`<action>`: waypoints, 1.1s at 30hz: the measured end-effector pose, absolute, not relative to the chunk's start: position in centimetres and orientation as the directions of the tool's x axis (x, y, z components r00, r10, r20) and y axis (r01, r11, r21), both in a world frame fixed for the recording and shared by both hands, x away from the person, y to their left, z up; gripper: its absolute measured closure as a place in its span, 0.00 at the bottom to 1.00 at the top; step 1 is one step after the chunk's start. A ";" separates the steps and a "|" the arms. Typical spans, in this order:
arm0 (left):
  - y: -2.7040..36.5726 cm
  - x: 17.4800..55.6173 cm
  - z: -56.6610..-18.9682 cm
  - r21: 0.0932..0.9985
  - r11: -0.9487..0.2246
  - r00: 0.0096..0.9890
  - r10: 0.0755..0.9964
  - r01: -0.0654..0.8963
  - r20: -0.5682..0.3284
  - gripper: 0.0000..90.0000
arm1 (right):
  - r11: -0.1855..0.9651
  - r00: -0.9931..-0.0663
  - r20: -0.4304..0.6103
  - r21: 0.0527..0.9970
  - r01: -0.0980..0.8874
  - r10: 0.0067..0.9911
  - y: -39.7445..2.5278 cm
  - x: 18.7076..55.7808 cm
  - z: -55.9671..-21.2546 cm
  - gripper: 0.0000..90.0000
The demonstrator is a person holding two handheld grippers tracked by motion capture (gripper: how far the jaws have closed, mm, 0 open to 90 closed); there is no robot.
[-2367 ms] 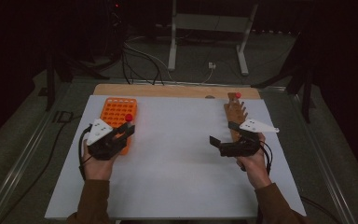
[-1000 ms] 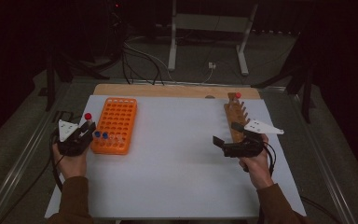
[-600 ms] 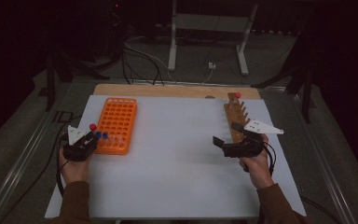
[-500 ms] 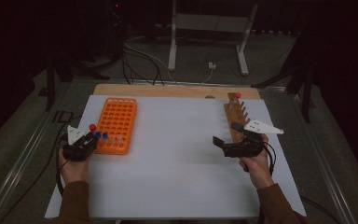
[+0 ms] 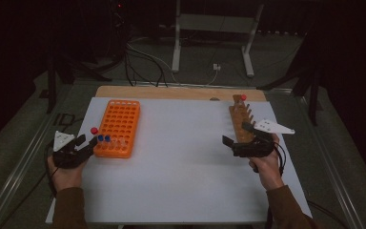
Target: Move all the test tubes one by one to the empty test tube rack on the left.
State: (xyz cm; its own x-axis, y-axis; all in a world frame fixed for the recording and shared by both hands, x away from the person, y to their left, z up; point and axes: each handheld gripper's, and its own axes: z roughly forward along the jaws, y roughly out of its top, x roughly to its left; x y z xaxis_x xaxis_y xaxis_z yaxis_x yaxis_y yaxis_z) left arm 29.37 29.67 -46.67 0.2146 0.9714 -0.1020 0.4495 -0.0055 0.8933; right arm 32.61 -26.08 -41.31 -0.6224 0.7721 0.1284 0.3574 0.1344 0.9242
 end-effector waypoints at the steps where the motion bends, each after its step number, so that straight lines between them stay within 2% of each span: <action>1: 29.6 29.1 -46.3 0.899 0.001 0.220 0.969 0.439 -0.109 0.48 | 0.138 -0.620 0.123 0.924 0.356 0.775 -26.2 32.7 -41.2 0.00; 9: 27.5 28.2 -44.1 0.923 0.032 0.302 0.940 0.384 -0.158 0.21 | 0.162 -0.583 0.085 0.919 0.359 0.808 -27.1 34.4 -40.4 0.00; 13: 25.9 28.3 -43.9 0.925 0.019 0.339 0.928 0.379 -0.158 0.17 | 0.164 -0.559 0.080 0.913 0.373 0.825 -27.4 35.5 -40.3 0.00; 20: 23.9 28.4 -44.2 0.920 0.002 0.362 0.919 0.391 -0.156 0.02 | 0.168 -0.519 0.062 0.908 0.384 0.852 -27.8 38.0 -39.7 0.00; 33: 22.3 28.1 -44.6 0.923 -0.038 0.386 0.914 0.383 -0.123 0.00 | 0.169 -0.425 0.030 0.891 0.422 0.905 -28.4 43.1 -39.7 0.01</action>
